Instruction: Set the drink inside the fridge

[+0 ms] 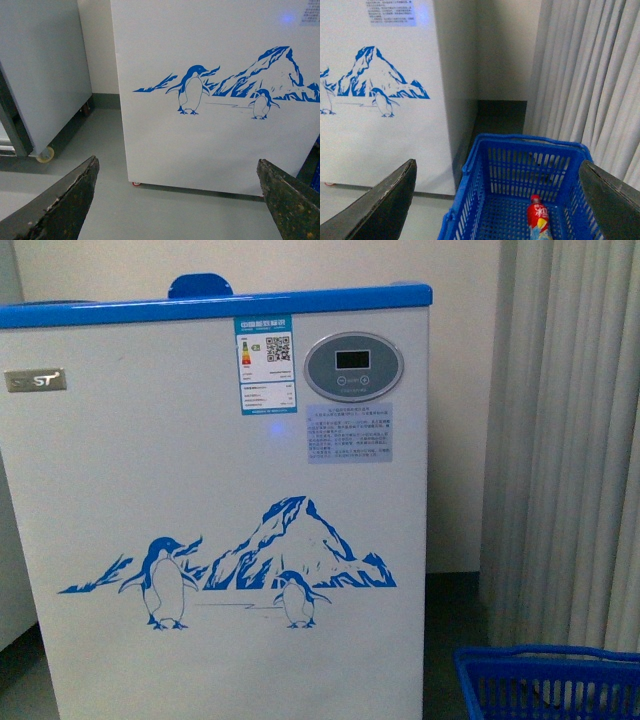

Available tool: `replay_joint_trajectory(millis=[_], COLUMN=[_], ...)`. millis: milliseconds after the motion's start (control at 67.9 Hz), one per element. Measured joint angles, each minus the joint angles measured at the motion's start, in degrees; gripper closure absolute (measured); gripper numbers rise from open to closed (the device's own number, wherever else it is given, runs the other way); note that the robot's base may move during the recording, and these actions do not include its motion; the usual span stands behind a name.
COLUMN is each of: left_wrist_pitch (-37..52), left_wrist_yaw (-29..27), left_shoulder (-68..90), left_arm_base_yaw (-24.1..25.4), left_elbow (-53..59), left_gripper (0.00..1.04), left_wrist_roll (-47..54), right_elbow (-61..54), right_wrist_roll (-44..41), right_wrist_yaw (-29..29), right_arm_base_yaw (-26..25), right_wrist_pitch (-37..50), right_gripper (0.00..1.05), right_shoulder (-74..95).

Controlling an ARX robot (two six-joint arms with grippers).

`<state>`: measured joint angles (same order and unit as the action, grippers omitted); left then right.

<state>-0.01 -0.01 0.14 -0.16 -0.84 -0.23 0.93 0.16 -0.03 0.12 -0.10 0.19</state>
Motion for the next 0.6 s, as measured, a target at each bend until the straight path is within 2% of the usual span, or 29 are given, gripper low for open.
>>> replay_joint_trajectory(millis=[236, 295, 354, 442, 516, 604], left_wrist_pitch=[0.0, 0.0, 0.0, -0.02, 0.0, 0.0], left_wrist_yaw=[0.0, 0.0, 0.02, 0.0, 0.02, 0.0], left_shoulder=[0.0, 0.04, 0.02, 0.0, 0.02, 0.0], left_arm_base_yaw=[0.0, 0.0, 0.0, 0.0, 0.0, 0.0], left_elbow=[0.0, 0.0, 0.0, 0.0, 0.0, 0.0], left_gripper=[0.08, 0.08, 0.08, 0.08, 0.08, 0.08], left_wrist_roll=[0.0, 0.0, 0.0, 0.0, 0.0, 0.0], right_elbow=[0.13, 4.83, 8.57, 10.19, 11.5, 15.5], right_wrist_roll=[0.13, 2.73, 2.95, 1.33, -1.27, -4.81], right_wrist_yaw=[0.57, 5.03, 5.6, 2.89, -0.39, -1.2], right_arm_base_yaw=[0.04, -0.85, -4.83, -11.19, -13.44, -14.95], right_wrist_pitch=[-0.42, -11.47, -15.61, -6.93, 4.13, 18.45], right_gripper=[0.08, 0.08, 0.08, 0.08, 0.08, 0.08], right_shoulder=[0.46, 7.91, 19.56, 41.0, 57.44, 78.29])
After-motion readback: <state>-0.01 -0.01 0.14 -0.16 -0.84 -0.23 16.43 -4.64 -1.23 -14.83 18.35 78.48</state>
